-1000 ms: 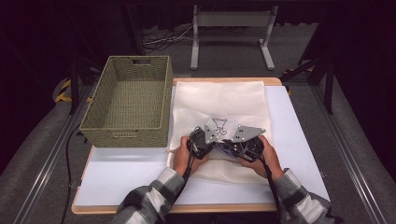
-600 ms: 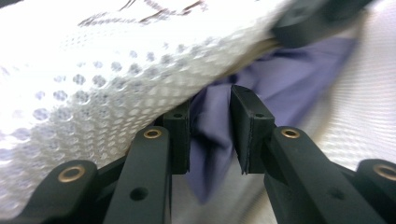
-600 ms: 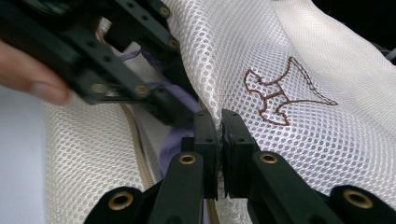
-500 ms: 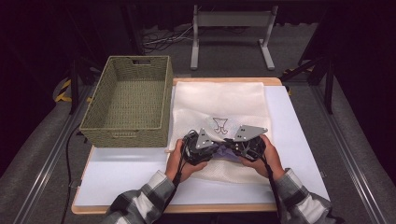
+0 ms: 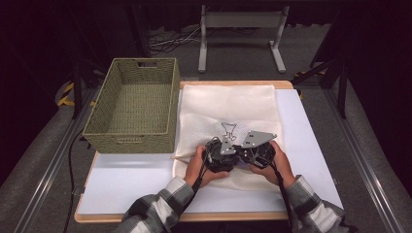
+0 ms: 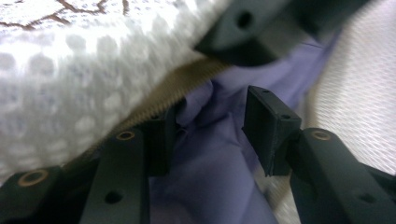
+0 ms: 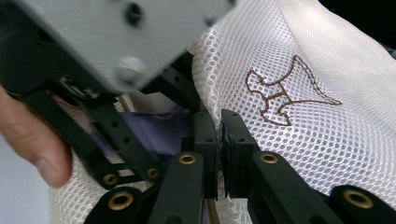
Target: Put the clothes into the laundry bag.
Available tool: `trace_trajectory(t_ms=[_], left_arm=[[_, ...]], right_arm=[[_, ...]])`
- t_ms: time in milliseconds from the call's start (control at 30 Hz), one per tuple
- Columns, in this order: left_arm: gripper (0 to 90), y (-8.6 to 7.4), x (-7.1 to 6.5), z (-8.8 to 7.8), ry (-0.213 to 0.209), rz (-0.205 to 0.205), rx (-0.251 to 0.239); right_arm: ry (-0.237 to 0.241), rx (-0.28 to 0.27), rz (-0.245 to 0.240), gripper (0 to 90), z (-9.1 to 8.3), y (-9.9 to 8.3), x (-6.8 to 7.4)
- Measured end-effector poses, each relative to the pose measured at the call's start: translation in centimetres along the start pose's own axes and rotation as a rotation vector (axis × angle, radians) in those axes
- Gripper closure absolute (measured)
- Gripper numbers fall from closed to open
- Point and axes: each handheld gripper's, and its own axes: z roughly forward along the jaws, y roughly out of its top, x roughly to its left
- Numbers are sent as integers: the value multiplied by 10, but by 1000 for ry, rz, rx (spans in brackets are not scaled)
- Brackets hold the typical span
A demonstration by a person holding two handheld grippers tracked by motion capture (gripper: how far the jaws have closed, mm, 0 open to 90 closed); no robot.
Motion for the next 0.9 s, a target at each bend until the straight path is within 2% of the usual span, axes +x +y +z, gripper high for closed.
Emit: trace_trajectory(t_ms=[133, 167, 300, 333, 400, 467, 633, 767, 833, 867, 900], left_arm=[[657, 0, 0, 7, 16, 7, 20], [682, 0, 1, 7, 28, 3, 25], [837, 0, 3, 10, 65, 29, 24], [856, 1, 3, 11, 88, 25, 28], [868, 2, 2, 12, 116, 41, 36], [873, 3, 2, 13, 169, 51, 51], [875, 2, 11, 15, 228, 7, 54], [875, 1, 13, 15, 317, 5, 62], [875, 1, 14, 15, 327, -3, 63], [875, -1, 19, 13, 328, -38, 50], [875, -2, 21, 13, 320, -53, 41]], right_arm=[[-1, 3, 0, 862, 1, 0, 0], [-2, 6, 1, 862, 1, 0, 1], [0, 7, 1, 863, 1, 0, 1], [-1, 7, 0, 863, 1, 0, 1], [-3, 5, 5, 864, 0, 0, 0], [-7, 2, 8, 865, -1, 1, 0], [-4, -8, 15, 868, -3, 1, -1], [-1, -9, 16, 869, -4, 2, -1], [-3, -5, 21, 869, -4, 1, -1], [-2, -4, 22, 869, -4, 1, -1], [-4, -3, 24, 869, -4, 1, -1]])
